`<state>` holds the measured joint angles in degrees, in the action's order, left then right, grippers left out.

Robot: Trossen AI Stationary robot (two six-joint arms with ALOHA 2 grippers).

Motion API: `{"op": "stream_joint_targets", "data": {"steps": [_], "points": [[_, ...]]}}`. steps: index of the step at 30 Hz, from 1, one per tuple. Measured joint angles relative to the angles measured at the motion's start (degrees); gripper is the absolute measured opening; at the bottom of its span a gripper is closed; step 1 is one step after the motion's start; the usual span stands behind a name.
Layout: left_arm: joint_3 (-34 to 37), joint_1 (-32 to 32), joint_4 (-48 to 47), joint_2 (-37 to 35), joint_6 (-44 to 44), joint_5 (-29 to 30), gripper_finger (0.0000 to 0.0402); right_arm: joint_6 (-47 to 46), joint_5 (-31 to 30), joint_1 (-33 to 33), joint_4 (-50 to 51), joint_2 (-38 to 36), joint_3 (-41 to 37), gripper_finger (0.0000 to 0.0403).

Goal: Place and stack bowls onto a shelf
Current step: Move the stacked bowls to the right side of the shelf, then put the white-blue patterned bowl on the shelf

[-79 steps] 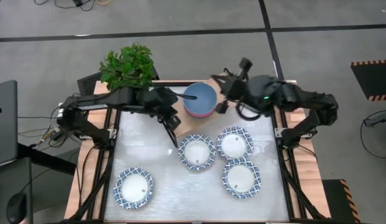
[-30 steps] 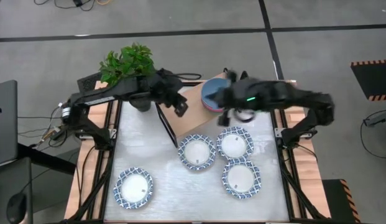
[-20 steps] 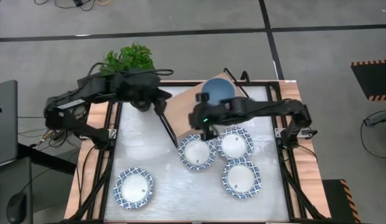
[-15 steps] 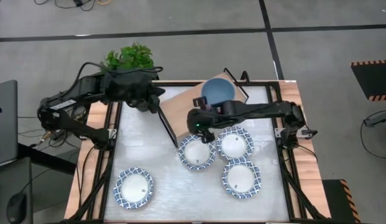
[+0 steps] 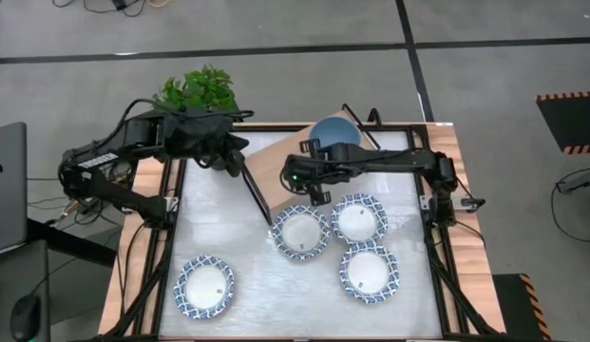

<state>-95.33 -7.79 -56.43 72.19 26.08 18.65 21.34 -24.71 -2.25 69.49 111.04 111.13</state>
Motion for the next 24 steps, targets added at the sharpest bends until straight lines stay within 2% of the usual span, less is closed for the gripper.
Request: {"op": "stream_joint_targets", "data": {"steps": [9, 15, 20, 24], "points": [[0.0, 0.0, 0.0, 0.2, -0.4, 0.2, 0.0000, 0.2, -0.7, -5.3, 1.4, -0.1, 0.0, 0.0025], [0.0, 0.0, 0.0, 0.3, -1.6, -0.2, 0.0000, 0.2, -0.9, -6.4, 0.5, -0.3, 0.0, 0.0029], [0.0, 0.1, -0.7, 0.3, -3.1, -7.8, 0.0005, 0.1, -0.8, -3.1, 2.7, -3.8, 1.5, 0.0031], [0.0, 2.2, -4.2, 0.6, -4.1, -13.7, 0.0034, -3.3, -0.6, -0.1, 6.3, -8.5, 4.8, 0.0034]]}}
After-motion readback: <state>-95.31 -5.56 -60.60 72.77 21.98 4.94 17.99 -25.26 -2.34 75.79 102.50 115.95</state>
